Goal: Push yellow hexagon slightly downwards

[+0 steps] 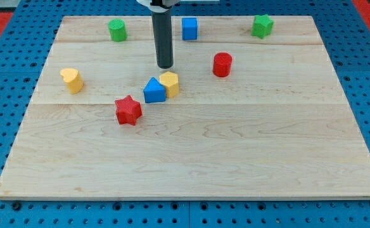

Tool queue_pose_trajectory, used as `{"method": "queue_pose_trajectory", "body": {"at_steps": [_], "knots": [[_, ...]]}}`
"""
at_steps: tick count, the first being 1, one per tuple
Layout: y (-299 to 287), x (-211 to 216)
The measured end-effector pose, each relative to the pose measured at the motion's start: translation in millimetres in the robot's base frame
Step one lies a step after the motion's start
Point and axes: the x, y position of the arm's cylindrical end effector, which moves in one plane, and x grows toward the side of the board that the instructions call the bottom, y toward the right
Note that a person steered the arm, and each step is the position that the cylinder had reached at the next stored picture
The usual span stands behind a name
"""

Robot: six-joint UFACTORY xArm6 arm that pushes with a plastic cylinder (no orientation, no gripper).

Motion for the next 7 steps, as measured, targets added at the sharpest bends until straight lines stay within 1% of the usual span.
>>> {"method": "queue_pose_trajectory", "body": {"at_steps": [7], "knots": [[12.6,0.0]]}}
